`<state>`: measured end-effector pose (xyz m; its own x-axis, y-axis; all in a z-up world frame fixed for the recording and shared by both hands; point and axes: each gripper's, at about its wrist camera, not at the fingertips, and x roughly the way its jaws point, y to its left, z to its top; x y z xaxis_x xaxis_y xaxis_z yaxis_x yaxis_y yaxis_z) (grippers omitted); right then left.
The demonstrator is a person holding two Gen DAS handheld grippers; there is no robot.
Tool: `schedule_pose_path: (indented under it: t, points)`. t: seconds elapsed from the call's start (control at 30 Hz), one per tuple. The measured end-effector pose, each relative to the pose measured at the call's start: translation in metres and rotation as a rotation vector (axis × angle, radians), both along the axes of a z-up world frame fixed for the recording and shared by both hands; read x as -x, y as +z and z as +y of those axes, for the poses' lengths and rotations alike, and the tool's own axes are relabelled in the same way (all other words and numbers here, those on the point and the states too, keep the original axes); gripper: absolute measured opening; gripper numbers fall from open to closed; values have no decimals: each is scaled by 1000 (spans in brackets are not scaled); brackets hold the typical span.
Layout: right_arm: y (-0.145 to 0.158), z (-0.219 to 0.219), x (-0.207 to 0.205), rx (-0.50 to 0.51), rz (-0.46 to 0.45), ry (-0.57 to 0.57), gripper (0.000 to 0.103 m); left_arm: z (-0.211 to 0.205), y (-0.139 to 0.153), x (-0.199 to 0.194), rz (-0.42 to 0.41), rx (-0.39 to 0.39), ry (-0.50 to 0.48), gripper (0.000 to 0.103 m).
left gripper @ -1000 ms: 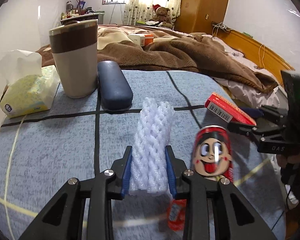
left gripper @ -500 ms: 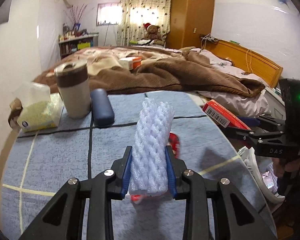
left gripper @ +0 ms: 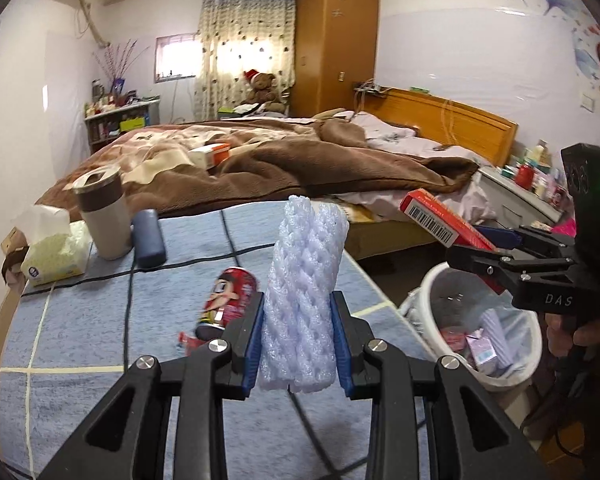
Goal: Collect trash
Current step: 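Carry the foam sleeve and tablet box over the wastebasket and open both tools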
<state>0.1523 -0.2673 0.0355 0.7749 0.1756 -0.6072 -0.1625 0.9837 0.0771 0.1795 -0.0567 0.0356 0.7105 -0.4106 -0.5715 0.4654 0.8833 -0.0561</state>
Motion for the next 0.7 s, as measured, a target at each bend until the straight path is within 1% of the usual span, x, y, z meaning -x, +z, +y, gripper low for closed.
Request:
schedule_pose_path:
  t: [0.17, 0.4, 0.5, 0.7]
  points:
    - [5, -10, 28, 27, -23, -72, 68, -21, 3, 19, -11, 3, -48, 32]
    - [7, -34, 62, 38, -45, -194, 68, -58, 8, 41, -38, 11, -120, 32]
    - [5, -46, 75, 50, -46, -261, 68, -77, 6, 46, -30, 15, -155, 32]
    - [-8, -69, 85, 43, -12, -363, 68, -114, -3, 53, -1, 15, -232, 32]
